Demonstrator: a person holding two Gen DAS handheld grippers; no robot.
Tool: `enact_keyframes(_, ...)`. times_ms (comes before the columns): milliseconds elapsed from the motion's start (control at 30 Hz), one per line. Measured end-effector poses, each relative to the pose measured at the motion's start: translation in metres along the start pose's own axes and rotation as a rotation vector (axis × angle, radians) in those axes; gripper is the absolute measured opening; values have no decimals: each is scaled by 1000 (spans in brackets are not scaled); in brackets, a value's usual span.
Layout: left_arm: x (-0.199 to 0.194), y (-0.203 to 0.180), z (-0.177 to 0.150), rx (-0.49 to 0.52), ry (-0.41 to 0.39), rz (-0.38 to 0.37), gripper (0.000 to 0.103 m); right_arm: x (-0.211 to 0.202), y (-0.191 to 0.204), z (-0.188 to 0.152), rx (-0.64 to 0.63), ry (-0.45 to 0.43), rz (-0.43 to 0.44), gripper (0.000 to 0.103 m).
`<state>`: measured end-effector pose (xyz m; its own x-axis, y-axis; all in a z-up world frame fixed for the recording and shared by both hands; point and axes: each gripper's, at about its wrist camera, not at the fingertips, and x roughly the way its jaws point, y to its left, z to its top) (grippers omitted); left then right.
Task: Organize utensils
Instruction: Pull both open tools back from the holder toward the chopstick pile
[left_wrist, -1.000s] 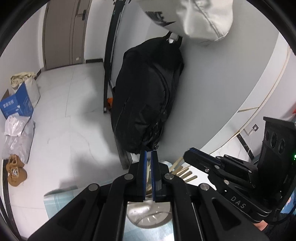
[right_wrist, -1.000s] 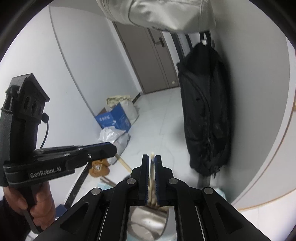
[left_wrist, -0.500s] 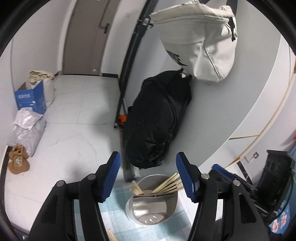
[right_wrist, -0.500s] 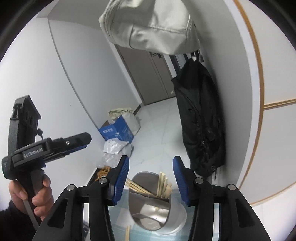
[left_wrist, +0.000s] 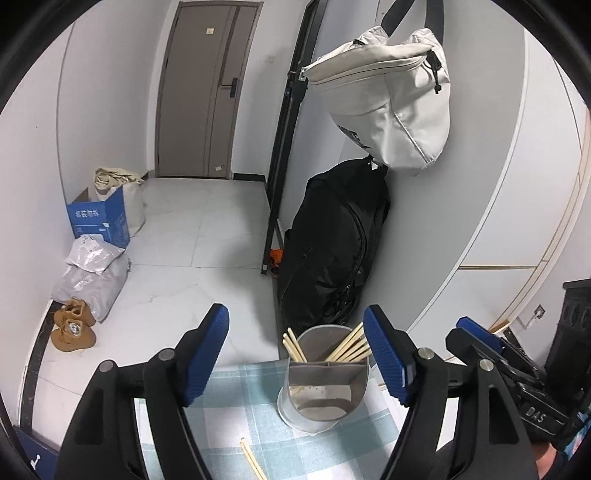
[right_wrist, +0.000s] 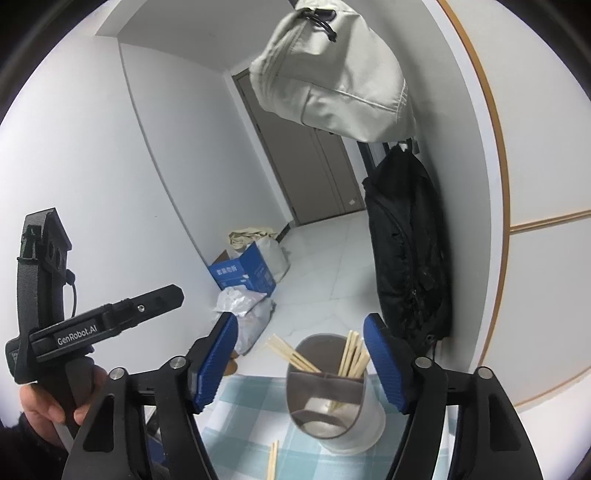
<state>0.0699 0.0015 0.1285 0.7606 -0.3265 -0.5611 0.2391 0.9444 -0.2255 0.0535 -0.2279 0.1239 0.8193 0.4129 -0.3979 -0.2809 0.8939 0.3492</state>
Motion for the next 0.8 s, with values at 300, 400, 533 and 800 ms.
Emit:
enact_keyframes(300,-23,-6,-27,53,-69,72,84,-24,12,-24,-14,-17,0,85)
enact_keyframes(400,-28,-6,-36,60,-93,88,85,-29,16,-34,-25,-21,0,89)
enact_keyframes(533,-28,1,-50,43,-98,108,85,-32,19,-51,-30,-19,3,95)
enact_keyframes(800,-27,11,-84,40,-117,143,85,-32,25,-84,-63,-26,-7,96)
